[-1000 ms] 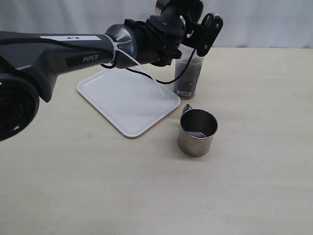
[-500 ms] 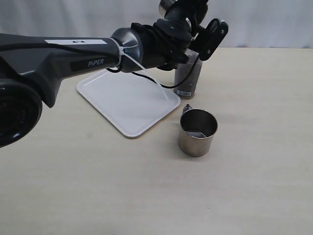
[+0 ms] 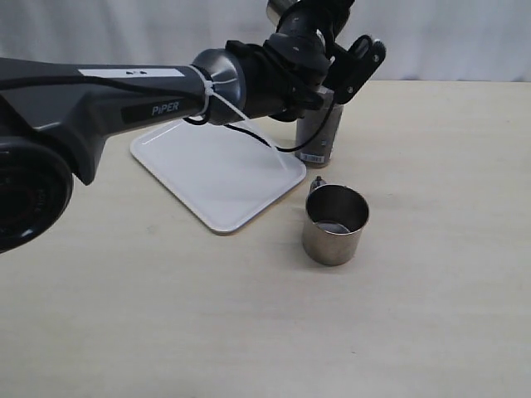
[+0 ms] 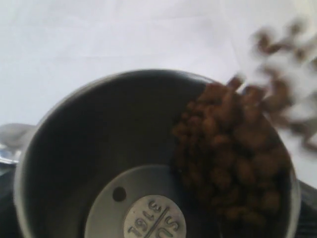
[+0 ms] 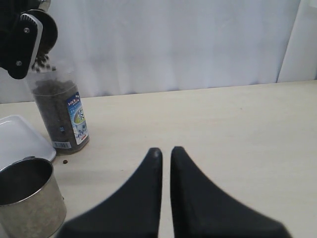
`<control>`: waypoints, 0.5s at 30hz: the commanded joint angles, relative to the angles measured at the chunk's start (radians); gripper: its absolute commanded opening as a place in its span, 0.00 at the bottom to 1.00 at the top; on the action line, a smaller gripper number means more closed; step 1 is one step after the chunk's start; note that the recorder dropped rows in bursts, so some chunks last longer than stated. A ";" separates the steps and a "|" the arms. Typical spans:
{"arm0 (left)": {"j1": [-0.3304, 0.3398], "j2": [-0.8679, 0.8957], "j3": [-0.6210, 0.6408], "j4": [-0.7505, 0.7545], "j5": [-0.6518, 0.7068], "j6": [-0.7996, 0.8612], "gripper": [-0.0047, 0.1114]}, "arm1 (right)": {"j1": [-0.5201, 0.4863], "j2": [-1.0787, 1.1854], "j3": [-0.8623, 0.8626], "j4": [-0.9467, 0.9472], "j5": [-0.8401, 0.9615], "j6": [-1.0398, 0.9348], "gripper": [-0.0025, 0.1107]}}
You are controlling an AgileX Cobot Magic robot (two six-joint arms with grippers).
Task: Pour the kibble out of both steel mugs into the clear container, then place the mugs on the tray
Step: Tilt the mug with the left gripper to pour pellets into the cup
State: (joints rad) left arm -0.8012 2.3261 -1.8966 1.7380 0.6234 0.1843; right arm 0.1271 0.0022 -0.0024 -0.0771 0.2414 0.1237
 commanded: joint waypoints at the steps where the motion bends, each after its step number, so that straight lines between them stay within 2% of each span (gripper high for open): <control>1: -0.014 -0.003 -0.011 0.006 0.020 0.025 0.04 | 0.004 -0.002 0.002 -0.013 0.001 0.000 0.06; 15: -0.025 -0.003 -0.013 0.006 0.027 0.081 0.04 | 0.004 -0.002 0.002 -0.013 0.001 0.000 0.06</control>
State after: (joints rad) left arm -0.8186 2.3261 -1.8966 1.7380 0.6257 0.2557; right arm 0.1271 0.0022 -0.0024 -0.0771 0.2414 0.1237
